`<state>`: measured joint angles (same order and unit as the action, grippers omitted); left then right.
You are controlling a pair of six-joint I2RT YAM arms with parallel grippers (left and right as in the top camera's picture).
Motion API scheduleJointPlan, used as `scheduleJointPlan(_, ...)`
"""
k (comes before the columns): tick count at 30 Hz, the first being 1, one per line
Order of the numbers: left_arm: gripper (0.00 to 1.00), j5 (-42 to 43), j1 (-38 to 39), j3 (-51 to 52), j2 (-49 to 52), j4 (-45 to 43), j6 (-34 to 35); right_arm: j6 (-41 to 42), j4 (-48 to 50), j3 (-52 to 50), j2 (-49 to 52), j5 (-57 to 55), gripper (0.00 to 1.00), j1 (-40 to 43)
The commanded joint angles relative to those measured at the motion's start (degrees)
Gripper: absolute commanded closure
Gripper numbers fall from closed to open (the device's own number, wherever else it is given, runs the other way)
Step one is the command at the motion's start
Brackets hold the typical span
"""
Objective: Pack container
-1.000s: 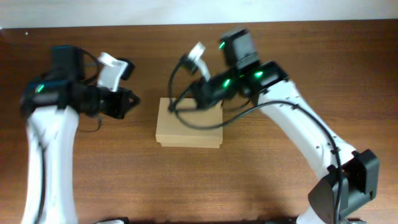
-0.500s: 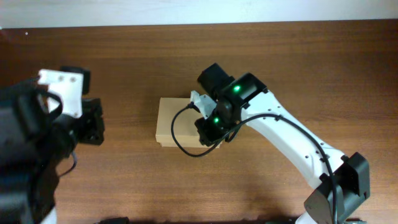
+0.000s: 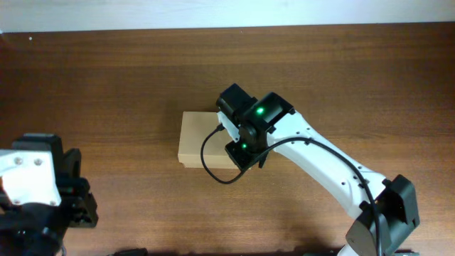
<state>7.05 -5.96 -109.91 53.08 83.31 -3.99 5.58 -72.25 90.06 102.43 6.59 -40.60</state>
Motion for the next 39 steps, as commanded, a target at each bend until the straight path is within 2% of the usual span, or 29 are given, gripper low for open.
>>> scheduleJointPlan(1, 0.98, -1.55, -0.04, -0.33, 0.57, 1.38, 0.55, -0.92, 2.49, -0.63, 0.26, -3.43, 0.96, -0.37)
scheduleJointPlan(6, 0.98, -2.40, -0.04, 0.07, 0.79, 3.02, 0.52, -0.90, 7.87, -0.48, 0.24, -3.39, 0.96, -1.20)
scheduleJointPlan(16, 0.98, -2.38, -0.04, 0.15, 0.79, 4.81, 0.55, -0.68, 15.63, -0.17, 0.42, -4.85, 0.96, -7.91)
scheduleJointPlan(29, 0.98, -2.36, -0.04, 0.13, 0.09, 8.13, 0.55, -0.87, 15.72, -1.46, 7.54, -6.69, 0.96, -9.64)
scheduleJointPlan(39, 0.98, -2.34, -0.04, 0.13, -0.46, 8.90, 0.55, -0.85, 15.23, -0.94, 9.27, -4.83, 0.96, -9.64)
